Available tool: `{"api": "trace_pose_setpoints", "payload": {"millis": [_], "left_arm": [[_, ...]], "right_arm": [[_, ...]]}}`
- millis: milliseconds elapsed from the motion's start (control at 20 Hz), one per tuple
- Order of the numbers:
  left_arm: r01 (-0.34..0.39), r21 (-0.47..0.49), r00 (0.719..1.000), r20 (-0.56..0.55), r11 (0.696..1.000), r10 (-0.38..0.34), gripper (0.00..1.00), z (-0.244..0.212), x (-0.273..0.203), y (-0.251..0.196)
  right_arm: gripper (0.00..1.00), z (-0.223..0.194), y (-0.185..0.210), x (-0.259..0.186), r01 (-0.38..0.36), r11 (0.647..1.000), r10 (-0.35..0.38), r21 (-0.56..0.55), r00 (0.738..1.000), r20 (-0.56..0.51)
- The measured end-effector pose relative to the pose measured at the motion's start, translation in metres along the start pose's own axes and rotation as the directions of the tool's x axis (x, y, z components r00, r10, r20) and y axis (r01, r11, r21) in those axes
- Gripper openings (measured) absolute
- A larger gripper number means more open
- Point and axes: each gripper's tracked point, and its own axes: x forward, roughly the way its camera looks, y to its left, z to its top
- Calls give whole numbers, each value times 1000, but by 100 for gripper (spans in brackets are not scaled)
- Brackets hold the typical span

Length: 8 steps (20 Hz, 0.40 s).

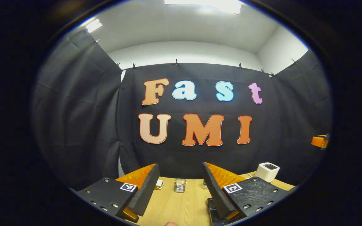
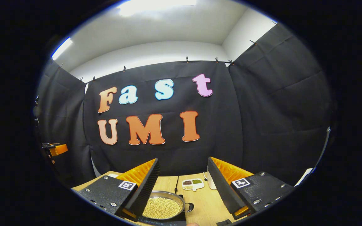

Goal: First push the handle of the pot to place it horizontally, then grasp the pot with both hands and set it on the induction cooktop.

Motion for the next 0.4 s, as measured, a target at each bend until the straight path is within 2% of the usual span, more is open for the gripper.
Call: {"api": "trace_pose_setpoints", "payload": {"millis": [400], "left_arm": [[25,-31,999,-25,999,-26,84,-5,5,-12]], "right_arm": [[95,-6,-2,1,-6,1000,6,-7,1000,-6]]}}
